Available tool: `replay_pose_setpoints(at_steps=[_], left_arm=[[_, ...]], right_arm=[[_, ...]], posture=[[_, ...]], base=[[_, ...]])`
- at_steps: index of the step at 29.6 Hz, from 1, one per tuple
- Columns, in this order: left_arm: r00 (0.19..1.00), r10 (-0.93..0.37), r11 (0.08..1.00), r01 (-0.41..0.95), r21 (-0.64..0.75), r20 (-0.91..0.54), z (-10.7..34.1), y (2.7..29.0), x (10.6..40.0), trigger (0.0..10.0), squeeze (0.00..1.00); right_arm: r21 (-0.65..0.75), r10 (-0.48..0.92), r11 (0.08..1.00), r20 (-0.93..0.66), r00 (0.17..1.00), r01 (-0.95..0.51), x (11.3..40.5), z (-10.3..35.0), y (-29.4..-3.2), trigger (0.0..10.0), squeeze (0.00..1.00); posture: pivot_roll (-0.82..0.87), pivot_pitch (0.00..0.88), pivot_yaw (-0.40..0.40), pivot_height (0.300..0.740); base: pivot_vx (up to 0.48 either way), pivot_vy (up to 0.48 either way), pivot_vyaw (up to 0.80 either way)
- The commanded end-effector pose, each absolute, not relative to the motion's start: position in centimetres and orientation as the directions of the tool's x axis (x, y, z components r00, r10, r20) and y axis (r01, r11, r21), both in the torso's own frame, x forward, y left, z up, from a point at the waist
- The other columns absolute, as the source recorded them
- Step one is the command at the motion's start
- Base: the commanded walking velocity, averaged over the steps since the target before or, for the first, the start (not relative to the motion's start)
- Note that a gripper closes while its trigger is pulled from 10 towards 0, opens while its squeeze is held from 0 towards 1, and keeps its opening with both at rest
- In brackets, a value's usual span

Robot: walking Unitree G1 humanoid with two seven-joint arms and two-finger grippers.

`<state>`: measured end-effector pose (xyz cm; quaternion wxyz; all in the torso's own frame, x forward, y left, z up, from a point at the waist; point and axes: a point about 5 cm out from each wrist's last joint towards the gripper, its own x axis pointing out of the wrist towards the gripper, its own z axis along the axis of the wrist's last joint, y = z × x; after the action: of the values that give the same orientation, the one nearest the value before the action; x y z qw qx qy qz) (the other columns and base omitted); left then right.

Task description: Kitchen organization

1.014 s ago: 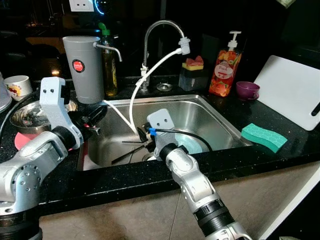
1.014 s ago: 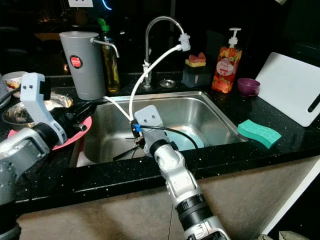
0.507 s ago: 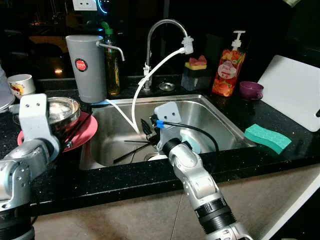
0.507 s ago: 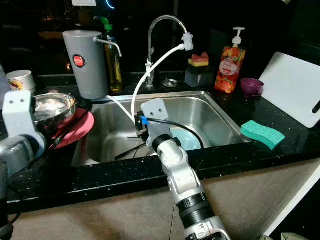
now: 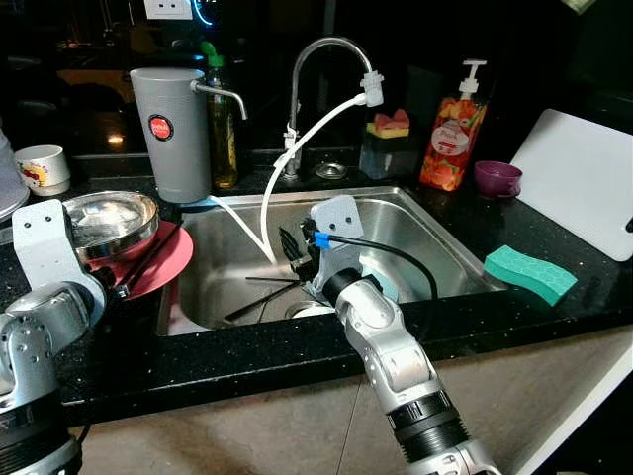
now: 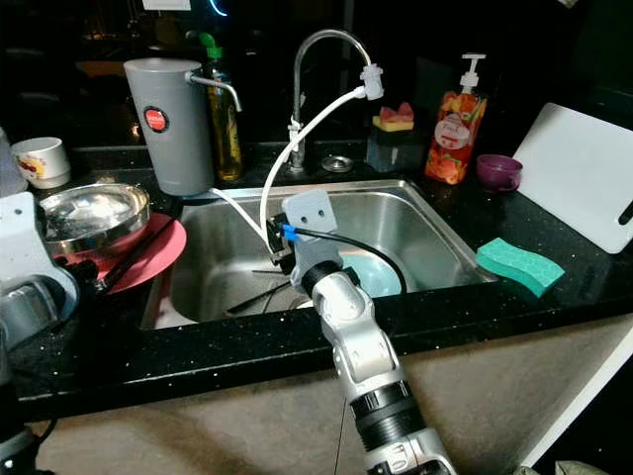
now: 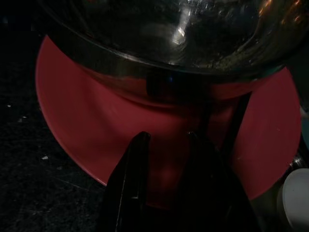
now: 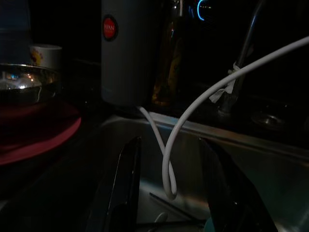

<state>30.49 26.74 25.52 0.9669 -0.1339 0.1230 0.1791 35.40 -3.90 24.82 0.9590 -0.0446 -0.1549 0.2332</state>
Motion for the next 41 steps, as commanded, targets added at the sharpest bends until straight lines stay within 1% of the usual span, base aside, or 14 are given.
replay_pose_setpoints(at_steps=[1, 3, 11, 18, 19, 20, 21, 22, 23, 24, 36, 38, 39, 41], left_arm=[[0.902, 0.297, 0.907, -0.369, -0.203, -0.312, 25.2, 26.7, 30.8, 10.0, 0.0], [0.919, 0.239, 0.924, -0.315, -0.218, -0.315, 25.0, 26.2, 31.2, 10.0, 0.0], [0.933, 0.178, 0.937, -0.257, -0.235, -0.312, 25.0, 25.8, 31.7, 10.0, 0.0], [0.925, 0.184, 0.943, -0.261, -0.206, -0.332, 24.3, 26.1, 32.2, 10.0, 0.0], [0.92, 0.192, 0.943, -0.269, -0.194, -0.342, 24.0, 26.3, 32.3, 6.4, 0.0], [0.92, 0.192, 0.943, -0.269, -0.194, -0.342, 24.0, 26.3, 32.3, 6.4, 0.0], [0.914, 0.201, 0.943, -0.278, -0.185, -0.353, 23.7, 26.5, 32.4, 3.0, 0.0], [0.911, 0.205, 0.942, -0.283, -0.179, -0.359, 23.5, 26.6, 32.5, 1.1, 0.0], [0.911, 0.205, 0.942, -0.283, -0.179, -0.359, 23.5, 26.6, 32.5, 1.1, 0.0], [0.909, 0.205, 0.943, -0.283, -0.175, -0.362, 23.4, 26.7, 32.5, 0.0, 0.0], [0.911, 0.208, 0.94, -0.287, -0.184, -0.357, 23.1, 26.8, 32.6, 0.0, 0.0], [0.922, 0.209, 0.94, -0.281, -0.193, -0.325, 23.5, 26.8, 32.7, 0.0, 0.0], [0.936, 0.216, 0.944, -0.273, -0.185, -0.279, 24.1, 26.7, 32.8, 0.0, 0.0], [0.936, 0.216, 0.944, -0.273, -0.185, -0.279, 24.1, 26.7, 32.8, 0.0, 0.0]], right_arm=[[-0.151, 0.456, 0.89, 0.275, 0.846, -0.43, 35.4, 24.8, -4.1, 10.0, 0.0], [-0.148, 0.451, 0.892, 0.277, 0.848, -0.427, 35.4, 24.8, -4.1, 10.0, 0.0], [-0.142, 0.447, 0.894, 0.285, 0.848, -0.424, 35.4, 25.1, -4.1, 10.0, 0.0], [-0.144, 0.449, 0.894, 0.286, 0.847, -0.425, 35.4, 25.2, -4.0, 10.0, 0.0], [-0.144, 0.448, 0.894, 0.287, 0.846, -0.425, 35.4, 25.2, -4.0, 10.0, 0.0], [-0.144, 0.448, 0.894, 0.287, 0.846, -0.425, 35.4, 25.2, -4.0, 10.0, 0.0], [-0.146, 0.448, 0.894, 0.288, 0.846, -0.424, 35.4, 25.2, -4.0, 10.0, 0.0], [-0.147, 0.448, 0.894, 0.288, 0.846, -0.423, 35.4, 25.2, -4.0, 10.0, 0.0], [-0.147, 0.448, 0.894, 0.288, 0.846, -0.423, 35.4, 25.2, -4.0, 10.0, 0.0], [-0.148, 0.447, 0.894, 0.289, 0.847, -0.422, 35.4, 25.2, -4.1, 10.0, 0.0], [-0.155, 0.448, 0.894, 0.291, 0.845, -0.421, 35.4, 25.3, -4.2, 10.0, 0.0], [-0.156, 0.449, 0.893, 0.291, 0.844, -0.421, 35.5, 25.4, -4.2, 10.0, 0.0], [-0.157, 0.451, 0.893, 0.292, 0.844, -0.422, 35.5, 25.4, -4.2, 10.0, 0.0], [-0.157, 0.451, 0.893, 0.292, 0.844, -0.422, 35.5, 25.4, -4.2, 10.0, 0.0]], posture=[[0.2, 0.093, -0.039, 0.74], [0.19, 0.091, -0.032, 0.74], [0.19, 0.09, -0.031, 0.74], [0.18, 0.083, -0.029, 0.74], [0.18, 0.083, -0.029, 0.74], [0.18, 0.083, -0.029, 0.74], [0.18, 0.08, -0.027, 0.74], [0.18, 0.08, -0.027, 0.74], [0.18, 0.08, -0.027, 0.74], [0.18, 0.08, -0.027, 0.74], [0.18, 0.071, -0.035, 0.74], [0.18, 0.07, -0.036, 0.74], [0.18, 0.069, -0.036, 0.74], [0.18, 0.069, -0.036, 0.74]], base=[[0.0, 0.0, 0.0], [0.0, 0.0, 0.0], [0.0, 0.0, 0.0], [0.0, 0.0, 0.0], [0.0, 0.0, 0.0], [0.0, 0.0, 0.0], [0.0, 0.0, 0.0], [0.0, 0.0, 0.0], [0.0, 0.0, 0.0], [0.0, 0.0, 0.0], [0.0, 0.0, 0.0], [0.0, 0.0, 0.0], [0.0, 0.0, 0.0], [0.0, 0.0, 0.0]])
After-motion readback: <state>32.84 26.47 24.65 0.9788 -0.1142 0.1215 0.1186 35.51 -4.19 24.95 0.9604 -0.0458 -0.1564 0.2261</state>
